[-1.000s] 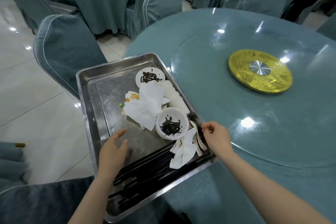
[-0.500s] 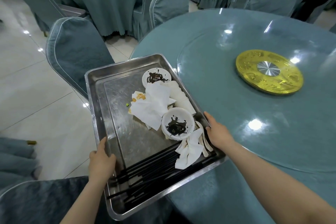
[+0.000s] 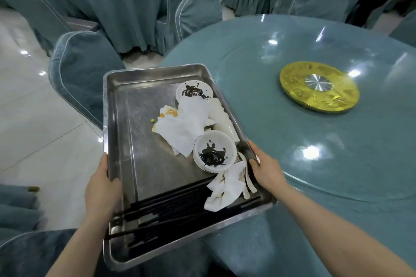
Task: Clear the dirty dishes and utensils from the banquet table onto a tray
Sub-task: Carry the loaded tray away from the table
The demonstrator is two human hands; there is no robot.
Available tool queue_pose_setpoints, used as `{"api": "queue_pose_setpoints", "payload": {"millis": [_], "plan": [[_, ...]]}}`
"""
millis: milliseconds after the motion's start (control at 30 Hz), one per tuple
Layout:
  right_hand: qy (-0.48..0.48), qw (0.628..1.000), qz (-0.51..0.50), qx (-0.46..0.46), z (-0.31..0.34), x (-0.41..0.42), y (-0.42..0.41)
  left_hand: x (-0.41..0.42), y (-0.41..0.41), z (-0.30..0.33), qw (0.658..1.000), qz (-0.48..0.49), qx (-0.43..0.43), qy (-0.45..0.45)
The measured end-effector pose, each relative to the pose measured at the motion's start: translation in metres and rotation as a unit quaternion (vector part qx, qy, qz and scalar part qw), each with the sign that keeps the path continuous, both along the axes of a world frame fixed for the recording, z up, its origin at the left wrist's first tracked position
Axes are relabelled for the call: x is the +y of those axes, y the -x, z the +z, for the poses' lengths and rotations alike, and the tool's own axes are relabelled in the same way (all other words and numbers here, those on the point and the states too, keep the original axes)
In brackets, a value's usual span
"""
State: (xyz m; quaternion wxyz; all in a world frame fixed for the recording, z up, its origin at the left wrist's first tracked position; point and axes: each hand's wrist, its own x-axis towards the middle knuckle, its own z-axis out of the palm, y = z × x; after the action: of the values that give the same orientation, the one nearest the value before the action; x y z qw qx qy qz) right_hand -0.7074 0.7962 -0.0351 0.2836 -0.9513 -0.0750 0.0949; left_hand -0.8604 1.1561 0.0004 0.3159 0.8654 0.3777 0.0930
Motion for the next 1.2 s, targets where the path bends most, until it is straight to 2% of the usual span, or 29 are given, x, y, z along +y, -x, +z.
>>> {"api": "queue_pose_setpoints", "payload": {"millis": [100,233,433,567,767,900,1067,1200], "plan": [[-0.021,0.999,-0.022,-0.009,0.01,-0.015,0.001,-0.01,-0.007,0.011,1.0,-0.008,-0.022,-0.015],[-0.035,0.998,-0.056,-0.021,0.03,-0.055,0.003,-0.038,-0.024,0.024,0.997,-0.045,-0.059,0.009],[-0.044,0.989,-0.124,-0.072,0.066,-0.146,0.029,-0.117,-0.055,0.049,0.988,-0.105,-0.105,0.034],[-0.025,0.979,-0.177,-0.093,0.089,-0.216,0.067,-0.176,-0.065,0.057,0.98,-0.16,-0.102,0.067],[0.007,0.951,-0.287,-0.116,0.119,-0.324,0.161,-0.291,-0.057,0.079,0.932,-0.302,-0.145,0.137],[0.015,0.925,-0.362,-0.118,0.134,-0.386,0.236,-0.363,-0.048,0.084,0.903,-0.375,-0.143,0.154],[0.029,0.877,-0.463,-0.124,0.155,-0.442,0.332,-0.454,-0.035,0.091,0.866,-0.453,-0.14,0.16],[0.034,0.834,-0.528,-0.157,0.171,-0.456,0.404,-0.514,-0.018,0.106,0.819,-0.533,-0.149,0.152]]}}
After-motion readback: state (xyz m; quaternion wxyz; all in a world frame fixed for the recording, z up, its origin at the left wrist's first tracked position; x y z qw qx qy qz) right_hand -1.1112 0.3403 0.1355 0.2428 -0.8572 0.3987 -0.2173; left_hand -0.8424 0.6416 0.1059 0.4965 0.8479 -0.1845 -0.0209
